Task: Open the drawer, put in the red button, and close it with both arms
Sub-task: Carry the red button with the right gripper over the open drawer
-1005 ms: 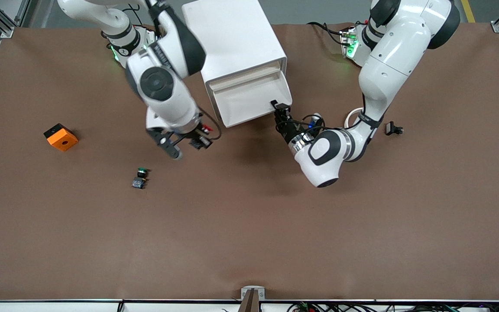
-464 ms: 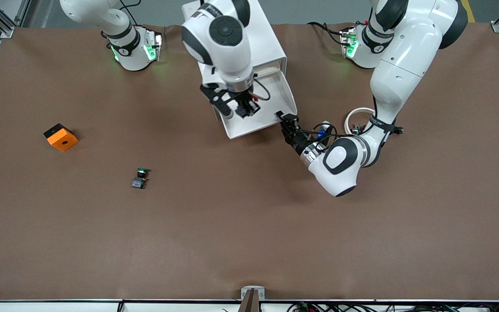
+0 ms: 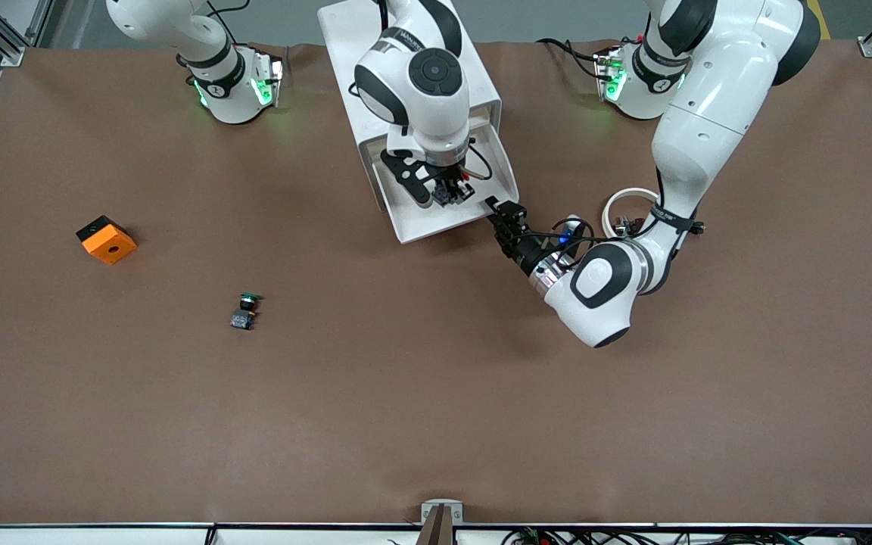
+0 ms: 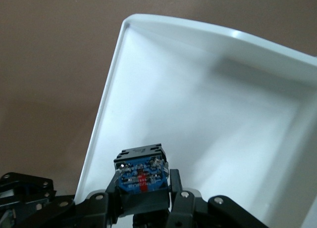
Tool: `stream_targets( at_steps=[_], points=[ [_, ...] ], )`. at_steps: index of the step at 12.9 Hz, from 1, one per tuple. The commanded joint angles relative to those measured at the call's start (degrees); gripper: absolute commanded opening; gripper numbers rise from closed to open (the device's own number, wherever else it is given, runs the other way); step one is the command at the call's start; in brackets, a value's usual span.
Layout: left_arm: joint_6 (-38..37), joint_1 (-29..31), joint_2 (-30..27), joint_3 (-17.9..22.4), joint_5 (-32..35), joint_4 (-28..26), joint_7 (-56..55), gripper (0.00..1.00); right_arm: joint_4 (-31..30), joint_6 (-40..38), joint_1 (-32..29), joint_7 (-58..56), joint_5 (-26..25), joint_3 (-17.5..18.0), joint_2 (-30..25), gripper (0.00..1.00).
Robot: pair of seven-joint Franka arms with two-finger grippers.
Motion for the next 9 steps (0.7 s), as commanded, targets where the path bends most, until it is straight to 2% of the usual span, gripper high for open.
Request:
stream_targets(
  at_steps=[1, 2, 3, 6, 9],
  points=[
    [0.7, 0.4, -0.4, 0.0, -1.1, 1.8, 0.1, 1.0, 1.6, -0.7, 0.8, 1.8, -0.6, -0.5, 0.4, 0.0],
    [0.8, 0.5, -0.6, 0.0, -1.1, 2.8, 0.4, 1.0, 1.6, -0.7, 0.8, 1.7, -0.7, -0.5, 0.3, 0.45],
    [1.1, 1.0, -0.8, 0.0, -0.4, 5.2, 2.2, 1.0, 1.6, -0.7, 1.2, 1.7, -1.7, -0.4, 0.3, 0.99],
    [1.1, 1.0, -1.2, -0.2, 3.5, 9.0, 8.7, 1.0, 2.3, -0.9, 1.8, 1.2, -3.4, -0.5, 0.2, 1.0],
    [1.1, 1.0, -2.4, -0.3, 8.9, 11.8, 23.3, 1.0, 4.3, -1.5, 1.0, 0.4, -3.4, -0.6, 0.2, 1.0]
  ],
)
